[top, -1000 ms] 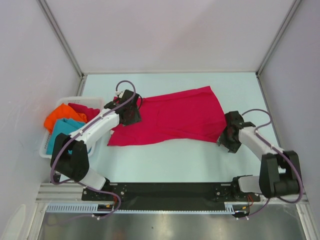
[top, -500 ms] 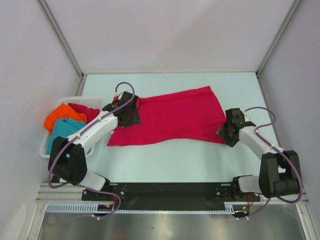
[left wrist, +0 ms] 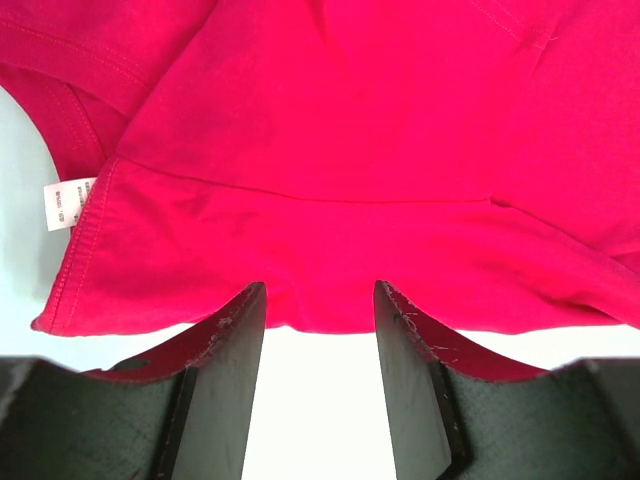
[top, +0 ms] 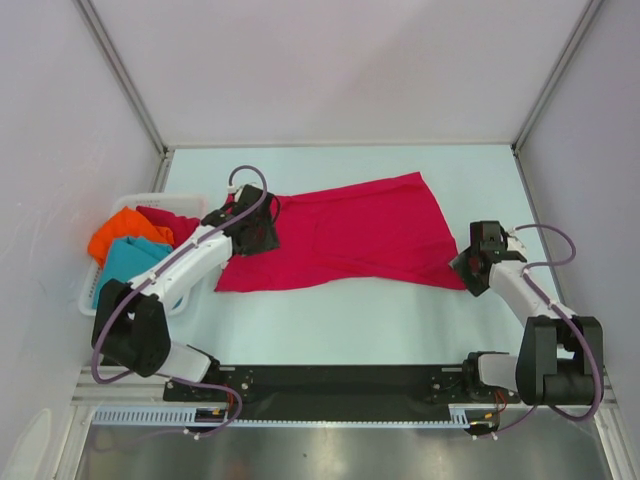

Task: Fold and stack the t-shirts
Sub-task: Grap the side of the flattened tshirt closest away from the robot with both arms

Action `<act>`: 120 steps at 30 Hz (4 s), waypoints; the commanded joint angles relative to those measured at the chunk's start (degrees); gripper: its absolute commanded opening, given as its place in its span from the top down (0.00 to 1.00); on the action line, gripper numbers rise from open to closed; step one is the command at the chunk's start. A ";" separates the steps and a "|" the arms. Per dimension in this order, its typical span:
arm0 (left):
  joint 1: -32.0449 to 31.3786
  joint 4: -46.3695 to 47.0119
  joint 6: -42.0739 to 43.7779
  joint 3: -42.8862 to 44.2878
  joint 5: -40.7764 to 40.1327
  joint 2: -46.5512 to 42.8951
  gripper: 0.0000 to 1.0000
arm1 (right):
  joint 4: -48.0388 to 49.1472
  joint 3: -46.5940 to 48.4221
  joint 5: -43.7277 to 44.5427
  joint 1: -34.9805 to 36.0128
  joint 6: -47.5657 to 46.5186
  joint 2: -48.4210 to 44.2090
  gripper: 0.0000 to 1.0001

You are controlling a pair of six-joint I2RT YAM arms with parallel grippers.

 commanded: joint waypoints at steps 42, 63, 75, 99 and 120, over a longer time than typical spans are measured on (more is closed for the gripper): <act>0.21 -0.32 1.43 -0.08 -1.12 -4.14 0.48 | 5.37 6.31 -0.49 1.37 -2.65 3.28 1.00; 0.91 -4.10 0.64 5.45 -4.45 -1.95 0.48 | 8.54 37.34 -1.45 -1.88 -3.53 34.75 1.00; 1.26 -5.33 -1.91 8.18 -8.40 4.11 0.48 | 6.78 42.01 -1.28 -1.09 -4.93 35.29 1.00; 12.69 -5.86 -3.06 12.40 -10.35 21.52 0.52 | 6.87 34.89 -2.69 -3.90 -7.05 28.52 1.00; 12.51 1.52 -0.77 7.83 -3.76 23.10 0.55 | 6.69 34.54 -2.51 -3.90 -7.31 28.08 1.00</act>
